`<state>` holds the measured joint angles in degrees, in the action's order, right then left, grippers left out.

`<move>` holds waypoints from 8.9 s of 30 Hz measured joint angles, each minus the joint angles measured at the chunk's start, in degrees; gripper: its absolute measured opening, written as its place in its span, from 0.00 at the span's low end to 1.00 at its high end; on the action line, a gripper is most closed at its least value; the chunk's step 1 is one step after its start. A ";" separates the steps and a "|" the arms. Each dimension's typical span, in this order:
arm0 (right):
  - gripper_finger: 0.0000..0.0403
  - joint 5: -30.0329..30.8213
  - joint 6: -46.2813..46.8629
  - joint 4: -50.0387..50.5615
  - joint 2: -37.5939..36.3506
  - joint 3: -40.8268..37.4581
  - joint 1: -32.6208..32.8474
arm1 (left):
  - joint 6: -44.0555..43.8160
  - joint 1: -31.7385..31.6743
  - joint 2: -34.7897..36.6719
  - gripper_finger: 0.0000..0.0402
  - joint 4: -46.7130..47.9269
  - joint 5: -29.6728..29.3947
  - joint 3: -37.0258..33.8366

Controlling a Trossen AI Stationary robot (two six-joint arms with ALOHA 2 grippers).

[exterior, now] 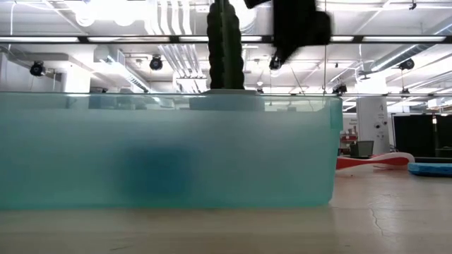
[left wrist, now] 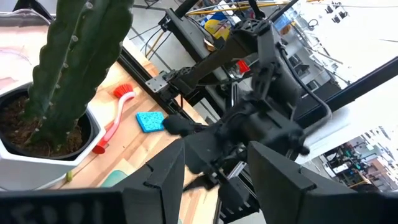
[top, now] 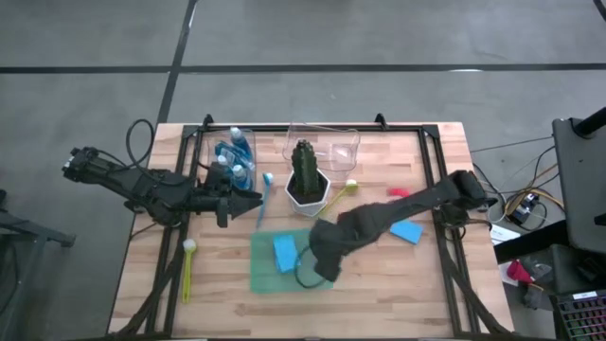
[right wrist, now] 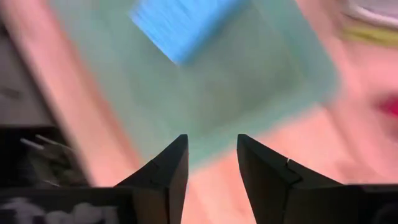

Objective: Pick & Place Kitchen Sink Supplies
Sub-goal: Put the blue sponge wipe into the green bin, then put the red dish brush into the right transparent bin

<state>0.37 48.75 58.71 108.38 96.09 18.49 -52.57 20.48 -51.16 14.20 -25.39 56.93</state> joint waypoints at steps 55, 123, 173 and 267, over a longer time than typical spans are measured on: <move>0.36 3.77 -1.27 10.89 -0.86 -39.15 3.88 | -3.39 0.02 0.00 0.42 -0.03 1.51 0.01; 0.02 -1.32 33.64 -32.19 -1.62 -8.40 -2.64 | -3.83 0.02 0.04 0.42 2.53 4.46 0.02; 0.19 -5.00 30.35 1.11 30.88 38.27 -7.13 | -2.41 0.04 1.86 0.42 8.48 17.00 0.02; 0.46 2.51 -46.77 -4.58 -21.23 -46.73 -30.23 | -0.39 -0.18 5.84 0.42 8.24 9.62 0.02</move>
<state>2.88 1.97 54.13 87.15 49.36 -11.75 -52.96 20.29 -45.31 22.44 -15.77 56.95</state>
